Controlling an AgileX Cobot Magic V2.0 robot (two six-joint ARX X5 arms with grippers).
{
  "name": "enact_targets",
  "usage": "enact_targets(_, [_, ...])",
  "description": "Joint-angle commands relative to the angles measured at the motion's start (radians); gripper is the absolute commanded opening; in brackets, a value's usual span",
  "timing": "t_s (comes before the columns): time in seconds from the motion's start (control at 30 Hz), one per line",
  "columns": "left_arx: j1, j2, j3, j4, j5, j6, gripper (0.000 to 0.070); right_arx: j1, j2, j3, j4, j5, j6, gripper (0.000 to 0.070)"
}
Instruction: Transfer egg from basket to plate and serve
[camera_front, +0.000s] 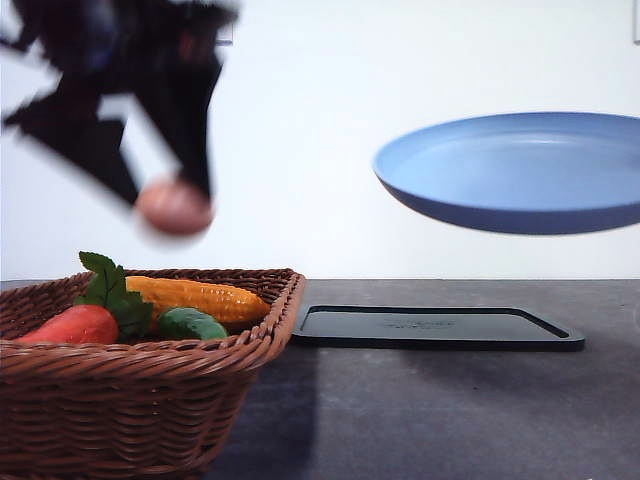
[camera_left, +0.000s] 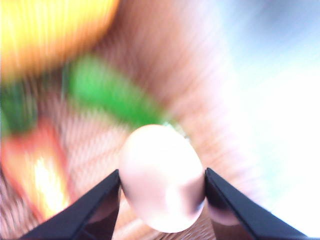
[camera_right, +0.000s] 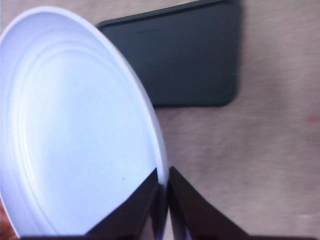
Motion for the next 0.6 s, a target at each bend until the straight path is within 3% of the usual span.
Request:
enact_targets(0.0, [-0.018, -0.003, 0.065, 0.012, 0.005, 0.014, 0.0238, 0.011, 0.018, 0.023, 0.009, -0.024, 0.024, 0.0000])
enact_targets(0.2, [-0.114, -0.008, 0.203, 0.074, 0.005, 0.014, 0.0238, 0.088, 0.078, 0.023, 0.009, -0.081, 0.034, 0.0000])
enact_targets(0.33, [-0.197, 0.003, 0.206, 0.159, 0.004, 0.014, 0.0237, 0.164, 0.135, 0.023, 0.011, -0.090, 0.040, 0.0000])
enact_targets(0.57, [-0.299, 0.092, 0.206, 0.163, -0.011, 0.055, 0.0237, 0.247, 0.202, 0.023, 0.013, -0.095, 0.039, 0.0000])
